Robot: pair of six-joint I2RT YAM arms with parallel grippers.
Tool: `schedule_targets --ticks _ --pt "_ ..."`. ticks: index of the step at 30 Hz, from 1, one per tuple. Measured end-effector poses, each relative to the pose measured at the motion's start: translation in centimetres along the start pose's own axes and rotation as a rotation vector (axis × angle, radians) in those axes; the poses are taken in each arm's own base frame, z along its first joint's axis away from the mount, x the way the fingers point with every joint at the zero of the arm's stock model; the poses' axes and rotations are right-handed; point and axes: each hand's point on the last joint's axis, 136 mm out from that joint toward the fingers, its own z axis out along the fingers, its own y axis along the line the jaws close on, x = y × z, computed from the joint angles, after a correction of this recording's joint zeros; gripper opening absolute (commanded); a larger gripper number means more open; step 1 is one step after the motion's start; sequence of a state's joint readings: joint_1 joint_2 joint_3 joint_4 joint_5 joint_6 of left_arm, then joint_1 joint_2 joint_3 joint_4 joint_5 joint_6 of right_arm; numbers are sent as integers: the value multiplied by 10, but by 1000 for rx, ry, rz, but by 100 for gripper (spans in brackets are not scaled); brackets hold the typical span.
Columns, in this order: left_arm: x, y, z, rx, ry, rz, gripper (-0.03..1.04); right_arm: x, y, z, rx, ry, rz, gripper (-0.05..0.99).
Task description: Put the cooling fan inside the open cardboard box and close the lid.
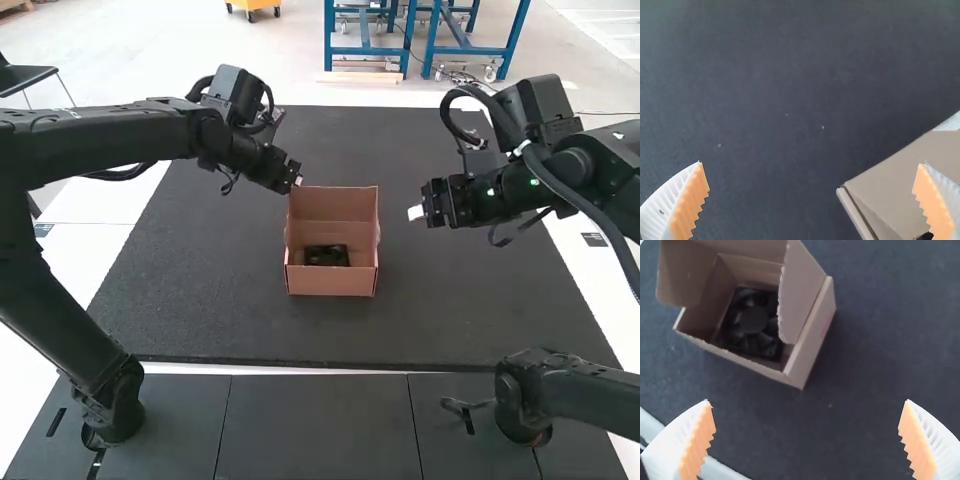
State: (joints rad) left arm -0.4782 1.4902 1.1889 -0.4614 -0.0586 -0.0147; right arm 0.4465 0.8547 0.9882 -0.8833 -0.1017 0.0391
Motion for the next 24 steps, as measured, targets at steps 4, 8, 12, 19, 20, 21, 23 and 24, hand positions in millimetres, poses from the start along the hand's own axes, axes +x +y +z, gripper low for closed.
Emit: schedule_targets --ticks 4,8,12,19,20,21,23,24 --pt "10 -2 1 10 36 2 96 1 1 0 -6 3 2 85" --pt "22 -5 3 24 70 3 96 1 1 0 -6 3 2 85" --pt "33 -7 6 33 96 4 96 1 1 0 -6 3 2 85" --pt "57 -10 13 44 148 6 96 1 2 0 -12 4 10 85" --pt "60 -11 13 44 154 6 96 1 2 0 -14 4 11 85" --pt "63 -11 14 45 161 6 96 1 2 0 -14 4 13 85" --pt "68 -12 15 46 171 7 96 1 2 0 -14 4 14 85" --pt "70 -12 16 49 175 7 96 1 2 0 -14 5 14 85"
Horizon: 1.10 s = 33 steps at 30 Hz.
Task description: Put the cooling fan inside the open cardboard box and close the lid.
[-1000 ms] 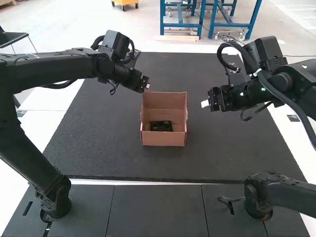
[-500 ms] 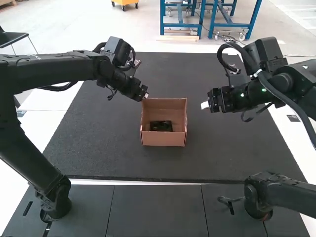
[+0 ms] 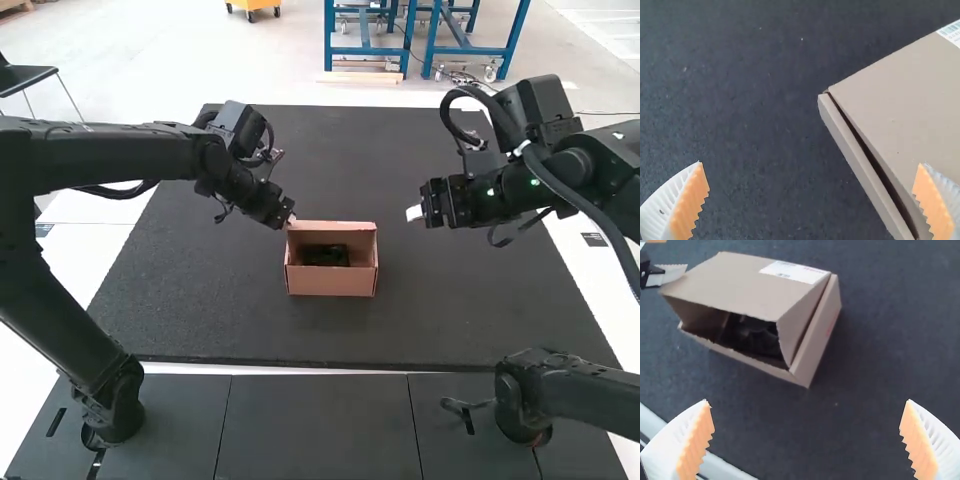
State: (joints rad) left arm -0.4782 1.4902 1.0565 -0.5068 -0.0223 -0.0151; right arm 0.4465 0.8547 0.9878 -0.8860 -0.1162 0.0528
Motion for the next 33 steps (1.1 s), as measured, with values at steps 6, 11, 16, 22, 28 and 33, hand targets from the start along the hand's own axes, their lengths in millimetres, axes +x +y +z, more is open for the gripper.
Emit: schedule_targets --ticks 6,11,16,22,28,33 --pt "5 -2 3 8 8 0 96 0 0 0 -1 -1 1 85" --pt "9 -3 6 13 7 0 96 -1 -2 0 4 -3 10 85" --pt "14 -8 10 30 12 4 96 -1 -3 0 5 -2 13 85" --pt "8 -30 10 75 -18 45 96 -1 -3 0 5 -3 14 85" --pt "13 -46 13 103 -20 73 96 -2 -8 -1 18 -7 33 85" --pt "24 -47 17 106 1 77 96 -2 -8 -1 18 -7 33 85"
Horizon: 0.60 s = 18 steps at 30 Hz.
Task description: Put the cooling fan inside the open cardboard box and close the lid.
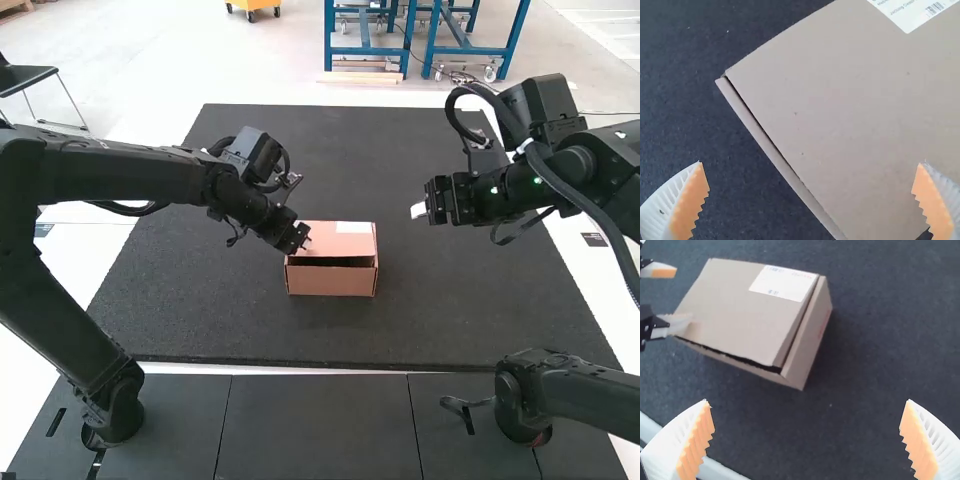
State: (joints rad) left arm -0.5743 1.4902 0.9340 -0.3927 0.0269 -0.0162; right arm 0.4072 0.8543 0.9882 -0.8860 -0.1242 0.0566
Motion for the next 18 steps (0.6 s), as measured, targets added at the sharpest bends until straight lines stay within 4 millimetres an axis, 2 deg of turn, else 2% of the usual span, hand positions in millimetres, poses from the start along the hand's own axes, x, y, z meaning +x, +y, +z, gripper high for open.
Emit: schedule_targets --ticks 8,18 --pt "20 -1 10 3 20 -2 96 0 0 0 -3 1 0 85" --pt "24 -3 10 8 16 -9 96 0 0 0 -3 0 0 85"
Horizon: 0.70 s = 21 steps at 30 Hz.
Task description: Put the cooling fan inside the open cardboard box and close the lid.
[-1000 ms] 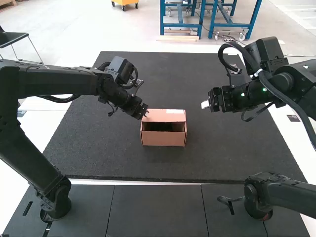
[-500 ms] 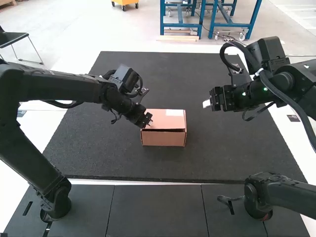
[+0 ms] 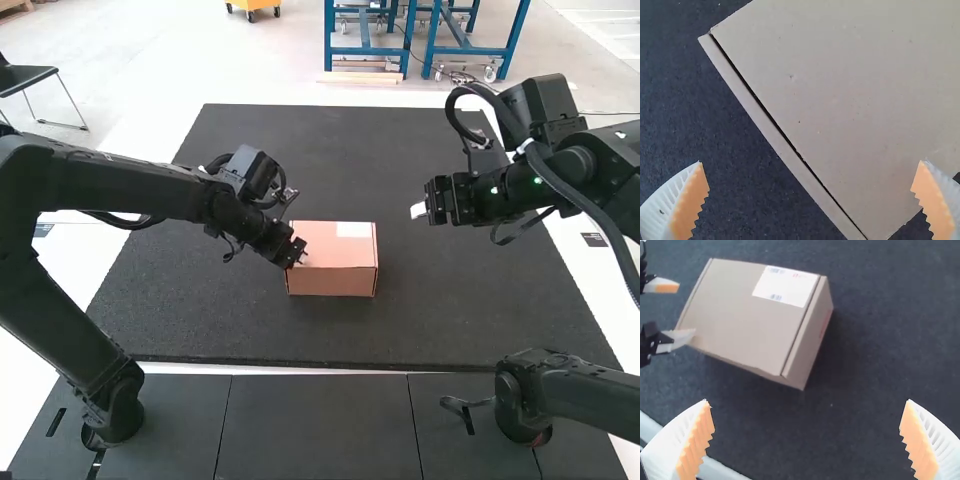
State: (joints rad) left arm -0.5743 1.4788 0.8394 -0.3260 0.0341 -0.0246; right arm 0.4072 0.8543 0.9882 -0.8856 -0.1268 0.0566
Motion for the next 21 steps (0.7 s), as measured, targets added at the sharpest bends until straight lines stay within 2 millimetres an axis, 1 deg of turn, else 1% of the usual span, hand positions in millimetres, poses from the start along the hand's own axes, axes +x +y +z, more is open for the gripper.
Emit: schedule_targets --ticks 4,5,7,9,11,13,16,18,21 --pt "5 0 -10 -3 26 0 96 0 0 0 0 1 0 85" --pt "3 2 -15 -7 14 -3 96 0 0 0 0 0 0 85" --pt "-12 7 -28 -21 -57 -9 96 0 0 0 0 0 0 85" --pt "-29 15 -46 -41 -138 -21 96 0 0 0 0 0 0 86" --pt "-41 23 -65 -62 -207 -34 96 0 0 0 0 -1 1 87" --pt "-47 30 -78 -81 -250 -43 96 -1 0 -1 0 -9 2 88" --pt "-55 35 -92 -95 -299 -51 96 -4 -1 -4 7 -32 4 89" --pt "-61 39 -101 -107 -339 -58 96 -12 -5 -6 25 -72 12 89" --pt "-73 52 -119 -140 -427 -75 96 -27 -15 -7 64 -153 27 90"
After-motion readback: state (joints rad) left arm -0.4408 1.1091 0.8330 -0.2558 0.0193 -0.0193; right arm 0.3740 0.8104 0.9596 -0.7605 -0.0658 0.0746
